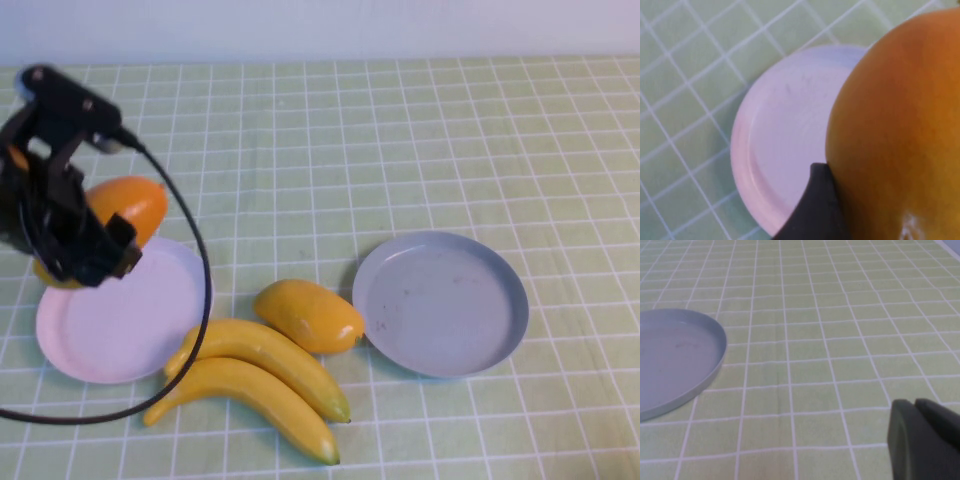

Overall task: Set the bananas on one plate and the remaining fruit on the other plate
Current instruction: Put one type of fruit in the left plate

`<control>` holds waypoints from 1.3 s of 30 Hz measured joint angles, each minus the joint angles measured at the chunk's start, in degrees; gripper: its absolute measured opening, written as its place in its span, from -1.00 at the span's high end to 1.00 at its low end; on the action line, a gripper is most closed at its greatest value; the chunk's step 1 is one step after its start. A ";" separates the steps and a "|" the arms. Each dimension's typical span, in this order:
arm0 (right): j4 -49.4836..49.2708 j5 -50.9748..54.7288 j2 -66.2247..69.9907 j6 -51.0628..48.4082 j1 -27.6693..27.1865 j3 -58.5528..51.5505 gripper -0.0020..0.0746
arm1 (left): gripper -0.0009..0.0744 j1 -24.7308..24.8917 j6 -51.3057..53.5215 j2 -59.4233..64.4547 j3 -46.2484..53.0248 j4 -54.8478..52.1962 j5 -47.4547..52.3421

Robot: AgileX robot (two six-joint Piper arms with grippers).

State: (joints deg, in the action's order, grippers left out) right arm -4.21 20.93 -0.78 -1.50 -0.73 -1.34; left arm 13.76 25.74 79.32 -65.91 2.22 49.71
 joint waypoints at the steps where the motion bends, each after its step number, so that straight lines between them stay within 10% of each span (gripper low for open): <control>1: 0.00 0.00 0.00 0.00 0.00 0.00 0.99 | -0.48 -0.64 -1.17 -0.14 2.62 -0.02 -2.72; 39: 0.00 0.00 0.00 0.00 0.00 0.00 0.99 | -0.68 -8.93 -16.16 23.07 -5.86 -0.38 0.87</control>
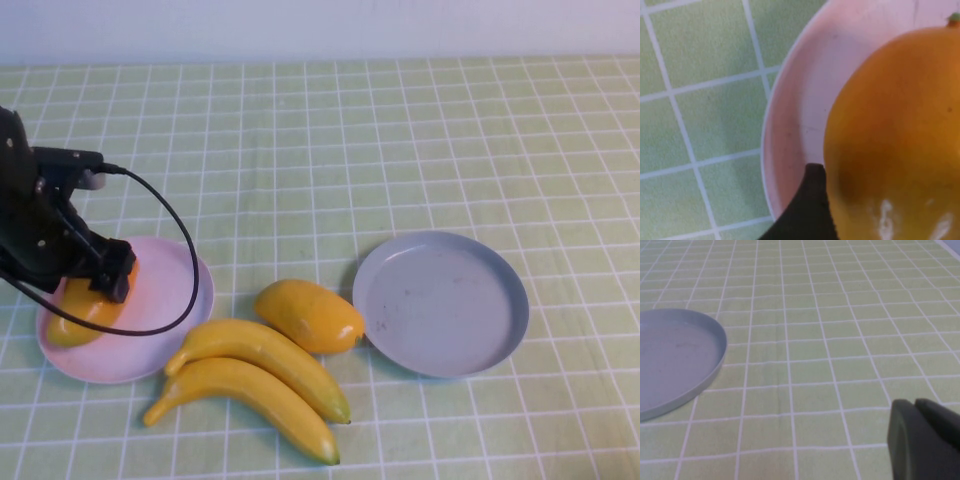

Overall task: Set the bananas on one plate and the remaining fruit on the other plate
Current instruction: Put one type of fruit in the left plate

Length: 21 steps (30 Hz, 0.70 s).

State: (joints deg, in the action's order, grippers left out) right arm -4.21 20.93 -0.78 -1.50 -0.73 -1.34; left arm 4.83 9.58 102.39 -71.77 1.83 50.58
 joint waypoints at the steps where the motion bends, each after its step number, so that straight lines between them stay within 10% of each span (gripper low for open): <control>1: 0.00 0.00 0.00 0.00 0.00 0.00 0.99 | -0.69 0.00 0.00 0.00 -0.21 0.00 0.00; 12: 0.00 0.00 0.00 0.00 0.00 0.00 0.99 | -0.60 1.06 1.93 -4.57 -6.53 2.41 3.32; 21: 0.00 0.00 0.00 0.00 0.00 0.00 0.99 | -0.14 13.19 35.37 -5.18 -8.08 12.63 6.02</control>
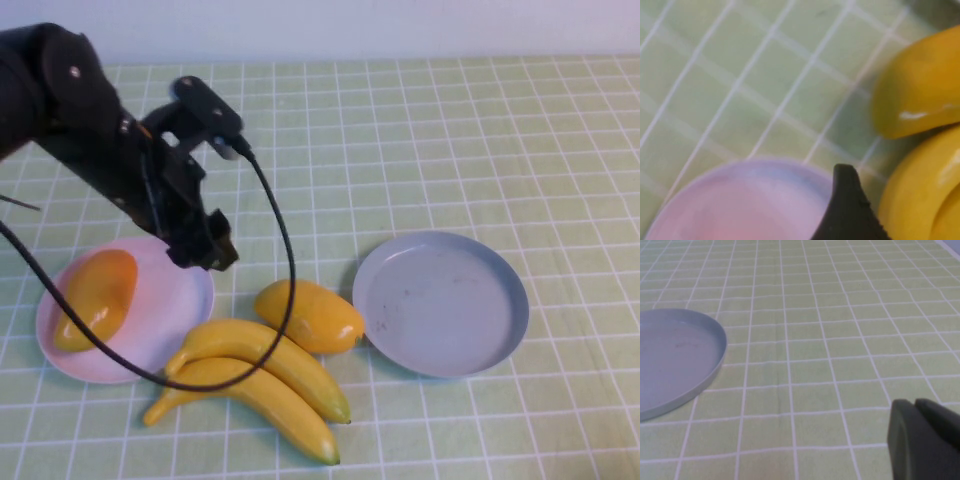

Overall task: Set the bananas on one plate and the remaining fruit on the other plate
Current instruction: Put one type of fruit in the left plate

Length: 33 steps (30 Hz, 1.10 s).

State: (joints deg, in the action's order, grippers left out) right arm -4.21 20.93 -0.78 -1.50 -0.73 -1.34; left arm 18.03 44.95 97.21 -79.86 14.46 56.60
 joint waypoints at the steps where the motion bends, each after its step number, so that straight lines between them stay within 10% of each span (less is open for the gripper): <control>1: 0.00 0.00 0.00 0.00 0.00 0.00 0.99 | -0.13 1.56 1.98 0.26 0.00 0.26 0.13; 16: 0.00 0.00 0.00 0.00 0.00 0.00 0.99 | -0.13 15.47 28.30 4.80 0.00 -4.77 -1.65; 24: 0.00 0.00 0.00 0.00 0.00 0.00 0.99 | -0.73 15.58 28.72 6.21 -0.09 -2.31 -5.55; 33: 0.00 0.00 0.00 0.00 0.00 0.00 0.99 | -0.79 15.58 33.67 9.94 -0.09 -2.19 -7.40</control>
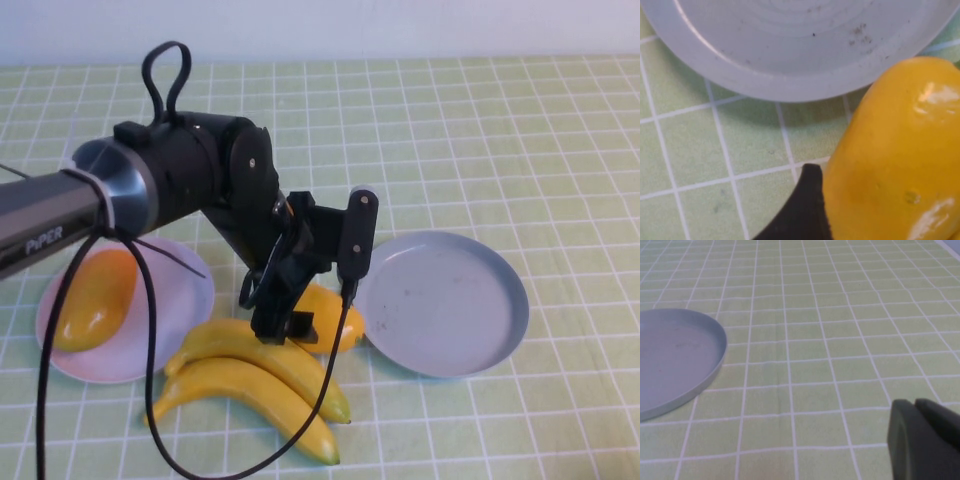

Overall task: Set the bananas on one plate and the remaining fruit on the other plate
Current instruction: Put one type of fruit in the left plate

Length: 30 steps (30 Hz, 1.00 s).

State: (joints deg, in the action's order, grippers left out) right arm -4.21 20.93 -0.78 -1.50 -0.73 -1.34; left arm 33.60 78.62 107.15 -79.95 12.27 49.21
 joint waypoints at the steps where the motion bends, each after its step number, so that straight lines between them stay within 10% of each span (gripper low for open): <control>1: 0.00 0.00 0.00 0.00 0.00 0.00 0.99 | -0.79 0.00 0.15 0.49 0.00 0.00 -0.14; 24: -1.25 0.00 0.00 0.00 0.00 -0.09 0.99 | -0.51 0.00 1.53 3.57 -0.76 -0.55 -2.26; 30: -1.25 0.00 0.00 0.00 0.00 -0.09 0.99 | -0.51 -0.11 -14.61 1.17 -6.82 -0.91 -2.16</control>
State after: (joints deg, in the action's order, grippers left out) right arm -5.46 20.93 -0.78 -1.50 -0.73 -1.44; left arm 33.49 64.01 108.32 -86.77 11.36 47.05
